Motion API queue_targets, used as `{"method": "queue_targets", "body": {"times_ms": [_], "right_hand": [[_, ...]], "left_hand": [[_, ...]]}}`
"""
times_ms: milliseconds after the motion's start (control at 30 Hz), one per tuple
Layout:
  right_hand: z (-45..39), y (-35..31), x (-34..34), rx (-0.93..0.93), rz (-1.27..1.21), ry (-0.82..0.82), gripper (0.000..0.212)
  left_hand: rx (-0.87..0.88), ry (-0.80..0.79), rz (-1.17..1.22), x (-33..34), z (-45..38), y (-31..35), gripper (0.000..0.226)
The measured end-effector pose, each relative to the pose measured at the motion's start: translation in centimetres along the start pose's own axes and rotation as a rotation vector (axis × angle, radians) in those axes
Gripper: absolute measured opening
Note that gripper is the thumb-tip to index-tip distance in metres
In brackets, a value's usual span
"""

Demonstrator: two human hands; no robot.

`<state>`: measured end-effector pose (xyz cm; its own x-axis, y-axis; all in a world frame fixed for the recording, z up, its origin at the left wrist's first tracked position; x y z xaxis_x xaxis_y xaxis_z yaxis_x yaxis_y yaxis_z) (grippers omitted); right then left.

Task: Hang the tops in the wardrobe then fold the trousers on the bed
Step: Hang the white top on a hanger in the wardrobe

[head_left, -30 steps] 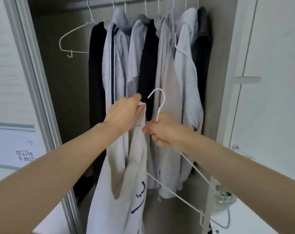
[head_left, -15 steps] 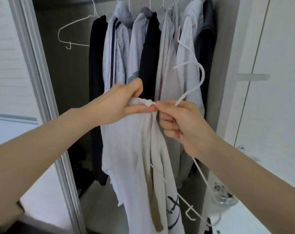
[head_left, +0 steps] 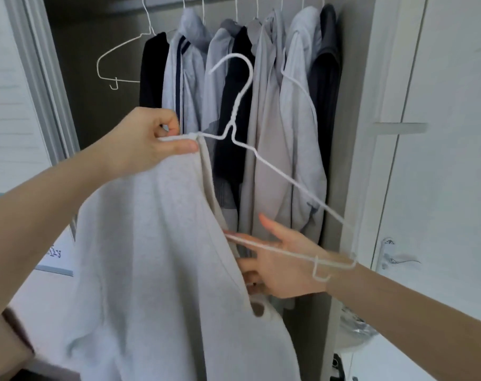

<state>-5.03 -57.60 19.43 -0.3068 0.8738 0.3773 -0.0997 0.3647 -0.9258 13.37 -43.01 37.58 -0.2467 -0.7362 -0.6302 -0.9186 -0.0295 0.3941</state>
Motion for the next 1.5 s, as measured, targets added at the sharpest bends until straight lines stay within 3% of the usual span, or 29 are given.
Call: {"method": "queue_targets", "body": {"times_ms": [67,167,233,400,500,600,700,833,967,1133,1267,1400,1500], "right_hand": [[0.1,0.5,-0.4,0.031,0.169,0.163,0.056],[0.9,1.5,-2.0,0.112,0.955,0.423,0.026],[1.2,1.6,-2.5,0.06,1.364,0.463,0.025],[3.7,-1.7,-1.5,-0.267,2.032,0.506,0.02],[4.9,-3.6,-1.1,-0.35,2.267,0.576,0.015],[4.6,-5.4,-1.1,-0.339,2.198,0.649,0.031],[3.2,-6.5,-0.2,-0.444,1.974,0.679,0.026],[0.1,-7.4,1.8,-0.584,1.67,0.741,0.024],[-1.9,-7.7,3.0,-0.721,1.596,0.902,0.021],[0.5,-10.9,2.6,-0.825,1.442,1.111,0.022],[1.3,-12.7,3.1,-0.766,1.508,0.962,0.011],[1.7,-13.5,2.1,-0.565,1.423,0.911,0.011],[1.7,-12.8,1.8,-0.332,1.545,0.886,0.043]], "left_hand": [[-0.045,0.074,0.021,-1.0,0.2,-1.0,0.057],[-0.122,0.199,0.048,-2.7,0.7,-2.8,0.052],[-0.164,0.258,0.022,-3.7,1.3,-4.2,0.055],[-0.28,0.306,-0.113,-6.7,3.6,-8.7,0.071],[-0.281,0.236,-0.235,-7.8,4.9,-10.8,0.071],[-0.243,0.176,-0.405,-7.7,5.7,-11.2,0.07],[-0.135,0.086,-0.595,-6.1,6.2,-9.4,0.064],[-0.066,0.022,-0.46,-3.0,6.2,-5.3,0.058],[-0.052,-0.032,-0.302,-0.2,6.3,-3.0,0.054],[-0.226,0.065,-0.173,-3.4,6.7,-6.0,0.059],[-0.45,0.239,0.154,-5.0,7.3,-8.5,0.071],[-0.636,0.433,0.384,-5.3,7.5,-9.9,0.052],[-0.664,0.475,0.418,-5.5,7.6,-10.6,0.044]]}}
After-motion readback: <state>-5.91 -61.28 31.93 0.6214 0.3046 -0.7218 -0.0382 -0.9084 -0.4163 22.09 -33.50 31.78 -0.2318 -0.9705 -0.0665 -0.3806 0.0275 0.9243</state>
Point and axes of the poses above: each hand's wrist, its own z-axis away from the middle knuckle, its own x-axis out of the palm, y = z × x, the point moved 3 cm from there along -z, towards the middle knuckle, and after that the axes turned 8 degrees about -x, right-handed, at the moved point
